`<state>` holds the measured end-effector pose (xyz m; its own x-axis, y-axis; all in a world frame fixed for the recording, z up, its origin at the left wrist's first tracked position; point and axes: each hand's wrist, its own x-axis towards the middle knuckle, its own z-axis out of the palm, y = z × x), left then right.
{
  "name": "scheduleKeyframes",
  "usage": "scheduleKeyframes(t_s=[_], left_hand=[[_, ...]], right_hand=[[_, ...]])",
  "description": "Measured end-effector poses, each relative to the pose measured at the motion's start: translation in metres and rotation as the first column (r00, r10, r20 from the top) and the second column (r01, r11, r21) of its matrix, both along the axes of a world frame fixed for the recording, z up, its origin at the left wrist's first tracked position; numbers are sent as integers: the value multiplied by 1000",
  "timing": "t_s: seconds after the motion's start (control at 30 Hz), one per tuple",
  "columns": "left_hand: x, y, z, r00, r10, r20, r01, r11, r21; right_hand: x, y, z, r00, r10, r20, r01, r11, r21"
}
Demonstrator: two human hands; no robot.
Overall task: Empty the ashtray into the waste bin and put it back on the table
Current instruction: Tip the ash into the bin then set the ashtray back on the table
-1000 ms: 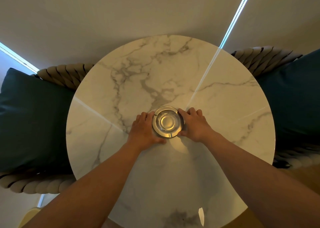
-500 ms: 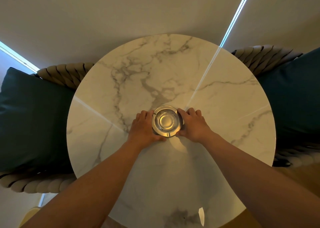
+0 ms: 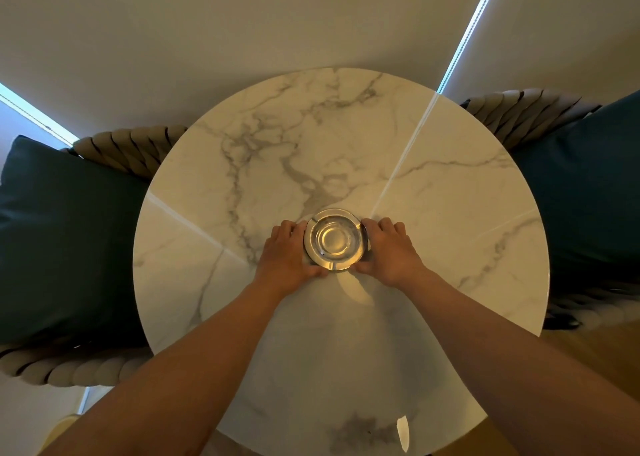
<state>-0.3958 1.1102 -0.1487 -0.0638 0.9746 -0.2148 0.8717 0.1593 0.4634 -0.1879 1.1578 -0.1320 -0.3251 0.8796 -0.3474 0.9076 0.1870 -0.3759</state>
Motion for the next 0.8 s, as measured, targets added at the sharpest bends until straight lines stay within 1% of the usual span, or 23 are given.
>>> scheduleKeyframes(t_s=[0.3, 0.53, 0.67, 0.8], left_hand=[[-2, -1, -1, 1000, 7, -7, -7, 1000, 9], [-4, -5, -6, 999, -13, -31, 14, 999, 33], [4, -3, -4, 999, 30, 10, -31, 999, 25], [8, 2, -5, 999, 39, -37, -38, 999, 27]], right_hand=[[0, -2, 2, 1000, -29, 5, 29, 1000, 4], [-3, -3, 3, 999, -38, 28, 37, 998, 49], [-6, -3, 2, 999, -27, 22, 26, 999, 44], [-5, -3, 1, 999, -41, 4, 40, 998, 52]])
